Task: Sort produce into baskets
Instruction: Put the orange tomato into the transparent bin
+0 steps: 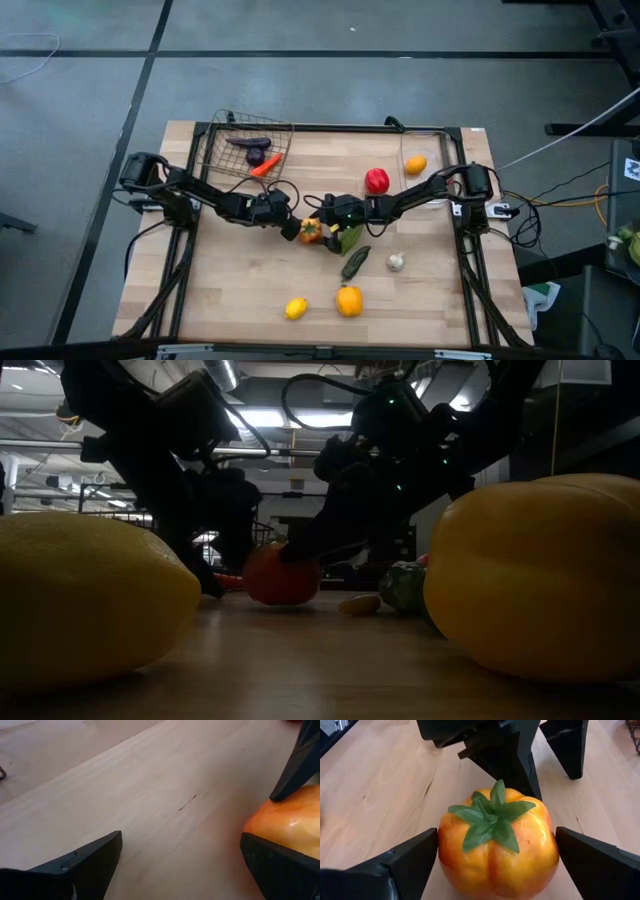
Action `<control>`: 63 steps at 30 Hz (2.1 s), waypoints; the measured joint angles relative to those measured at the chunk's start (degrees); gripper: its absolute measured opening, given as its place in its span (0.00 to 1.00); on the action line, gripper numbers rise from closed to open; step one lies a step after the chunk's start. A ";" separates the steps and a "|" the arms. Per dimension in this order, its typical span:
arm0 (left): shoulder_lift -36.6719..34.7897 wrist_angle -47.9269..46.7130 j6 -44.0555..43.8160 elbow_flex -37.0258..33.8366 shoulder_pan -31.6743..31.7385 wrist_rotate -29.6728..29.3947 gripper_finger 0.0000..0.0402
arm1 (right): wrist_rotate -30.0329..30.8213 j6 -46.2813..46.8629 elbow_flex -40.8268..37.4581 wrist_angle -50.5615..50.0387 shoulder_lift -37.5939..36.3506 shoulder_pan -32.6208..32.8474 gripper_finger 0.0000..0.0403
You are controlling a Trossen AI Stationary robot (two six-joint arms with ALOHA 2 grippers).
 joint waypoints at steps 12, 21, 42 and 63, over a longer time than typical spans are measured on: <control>-7.44 -0.54 2.58 -0.02 0.00 -0.13 1.00 | -0.03 -0.02 0.02 -3.35 -3.70 0.00 0.98; -8.01 -0.51 2.59 0.00 0.00 -0.39 1.00 | 0.90 -0.46 0.11 -4.04 -5.16 0.02 0.95; -8.01 -0.44 2.34 0.02 0.00 -0.13 1.00 | 1.86 -2.18 0.13 -13.10 -12.02 -0.02 0.84; -8.01 0.49 1.28 0.04 -0.02 -0.17 1.00 | 28.55 -10.48 0.17 -48.55 -46.47 -5.03 0.84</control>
